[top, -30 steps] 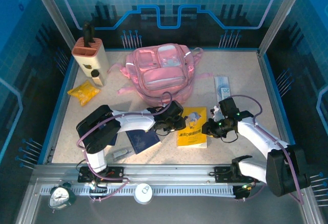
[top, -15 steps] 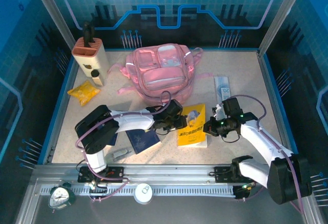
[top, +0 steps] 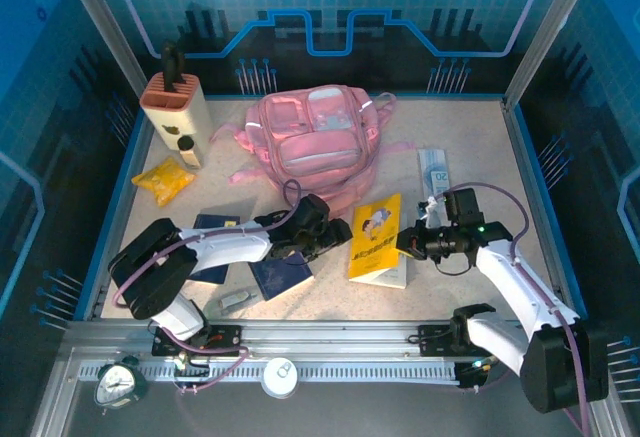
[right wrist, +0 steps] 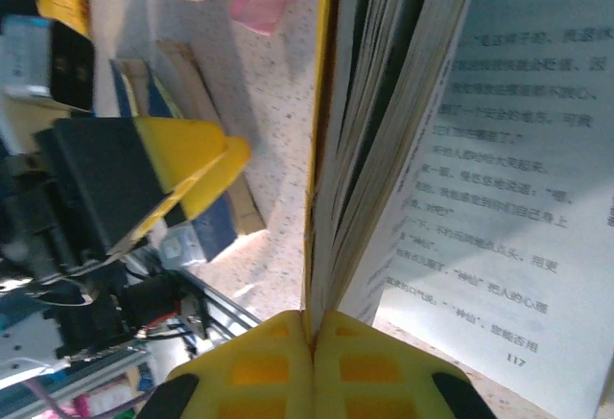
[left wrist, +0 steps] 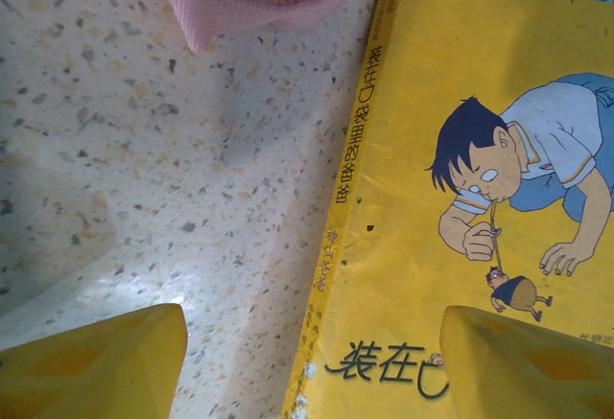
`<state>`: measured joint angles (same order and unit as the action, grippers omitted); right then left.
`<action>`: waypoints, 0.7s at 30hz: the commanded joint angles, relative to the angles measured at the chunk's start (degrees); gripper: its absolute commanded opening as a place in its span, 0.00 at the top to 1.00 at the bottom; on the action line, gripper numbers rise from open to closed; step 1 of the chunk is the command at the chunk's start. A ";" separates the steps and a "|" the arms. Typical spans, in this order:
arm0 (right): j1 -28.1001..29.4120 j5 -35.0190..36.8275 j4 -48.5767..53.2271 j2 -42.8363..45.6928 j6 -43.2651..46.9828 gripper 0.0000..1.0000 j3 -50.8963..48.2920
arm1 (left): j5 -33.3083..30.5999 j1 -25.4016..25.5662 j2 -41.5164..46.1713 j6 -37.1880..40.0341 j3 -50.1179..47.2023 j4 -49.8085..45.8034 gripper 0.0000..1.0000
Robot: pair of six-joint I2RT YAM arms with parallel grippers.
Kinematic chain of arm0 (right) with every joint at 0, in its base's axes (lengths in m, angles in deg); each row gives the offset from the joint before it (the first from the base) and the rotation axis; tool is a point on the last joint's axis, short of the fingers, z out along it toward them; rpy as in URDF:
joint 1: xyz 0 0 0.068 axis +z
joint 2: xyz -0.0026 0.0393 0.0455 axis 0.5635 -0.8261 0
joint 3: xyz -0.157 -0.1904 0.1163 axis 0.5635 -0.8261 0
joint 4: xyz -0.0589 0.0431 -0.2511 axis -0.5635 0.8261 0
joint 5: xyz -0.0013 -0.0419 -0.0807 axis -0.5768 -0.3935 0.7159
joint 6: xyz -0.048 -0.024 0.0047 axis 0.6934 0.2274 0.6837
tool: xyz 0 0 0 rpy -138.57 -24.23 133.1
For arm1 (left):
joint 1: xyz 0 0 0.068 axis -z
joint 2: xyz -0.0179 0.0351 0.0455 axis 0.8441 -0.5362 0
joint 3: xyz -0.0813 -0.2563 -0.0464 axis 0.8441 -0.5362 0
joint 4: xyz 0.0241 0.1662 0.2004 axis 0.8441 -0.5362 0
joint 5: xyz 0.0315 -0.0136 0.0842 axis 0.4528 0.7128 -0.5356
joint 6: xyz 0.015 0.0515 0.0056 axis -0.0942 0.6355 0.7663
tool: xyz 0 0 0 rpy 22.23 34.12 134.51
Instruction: Pack the student bag
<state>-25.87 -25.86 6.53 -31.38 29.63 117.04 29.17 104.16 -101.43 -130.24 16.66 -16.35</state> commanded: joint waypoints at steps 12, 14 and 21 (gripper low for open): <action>-4.40 -16.08 -7.97 0.65 -6.25 1.00 1.15 | 5.94 0.96 -5.28 -11.73 -3.43 20.69 0.27; -4.83 -16.74 -9.74 0.15 -6.68 1.00 -1.24 | 6.41 1.20 -5.30 -13.56 -4.91 27.03 0.30; -6.78 -14.09 -5.18 -0.14 -1.17 1.00 -2.90 | 4.77 1.84 -1.39 -11.74 -4.12 23.95 0.43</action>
<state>-31.49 -38.42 -0.75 -31.64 24.47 113.85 33.69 105.39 -106.07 -142.17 12.33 5.60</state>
